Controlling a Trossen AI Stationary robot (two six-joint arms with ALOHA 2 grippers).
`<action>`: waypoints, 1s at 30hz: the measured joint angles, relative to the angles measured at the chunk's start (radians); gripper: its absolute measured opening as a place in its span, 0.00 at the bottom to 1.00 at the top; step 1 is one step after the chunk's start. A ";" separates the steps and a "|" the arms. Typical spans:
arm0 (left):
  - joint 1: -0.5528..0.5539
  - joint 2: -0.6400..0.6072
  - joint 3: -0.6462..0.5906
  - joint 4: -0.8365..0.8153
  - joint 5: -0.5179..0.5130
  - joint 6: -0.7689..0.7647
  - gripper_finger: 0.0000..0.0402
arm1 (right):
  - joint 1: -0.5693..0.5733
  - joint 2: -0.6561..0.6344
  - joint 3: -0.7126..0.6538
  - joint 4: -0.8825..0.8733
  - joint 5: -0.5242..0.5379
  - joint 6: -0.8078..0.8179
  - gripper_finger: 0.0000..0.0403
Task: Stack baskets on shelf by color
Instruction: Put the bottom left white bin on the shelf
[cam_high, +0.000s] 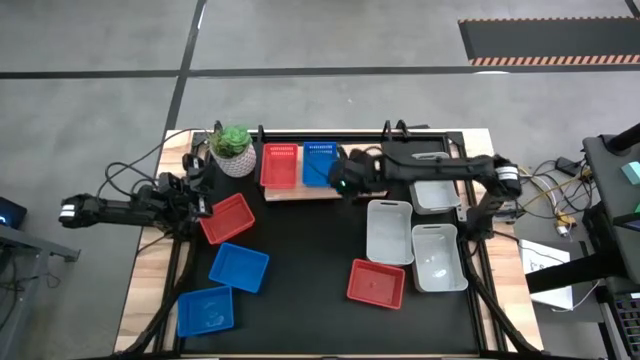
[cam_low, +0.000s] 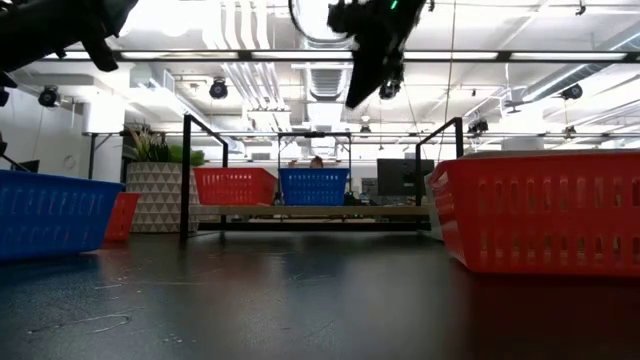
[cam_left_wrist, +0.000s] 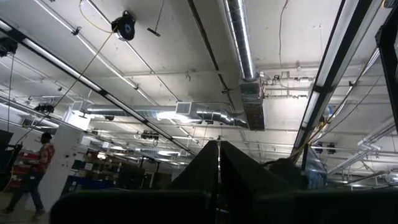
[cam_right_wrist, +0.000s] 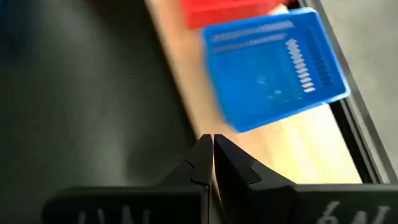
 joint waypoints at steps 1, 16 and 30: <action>0.000 0.007 0.000 0.000 0.000 -0.011 0.00 | 0.021 -0.014 -0.007 -0.005 0.000 0.000 0.02; 0.000 0.113 0.000 0.003 0.008 -0.118 0.00 | 0.299 -0.271 -0.479 0.384 0.027 -0.014 0.02; -0.001 0.151 0.001 0.011 0.220 -0.235 0.00 | 0.354 -0.501 -0.863 0.836 0.095 -0.134 0.02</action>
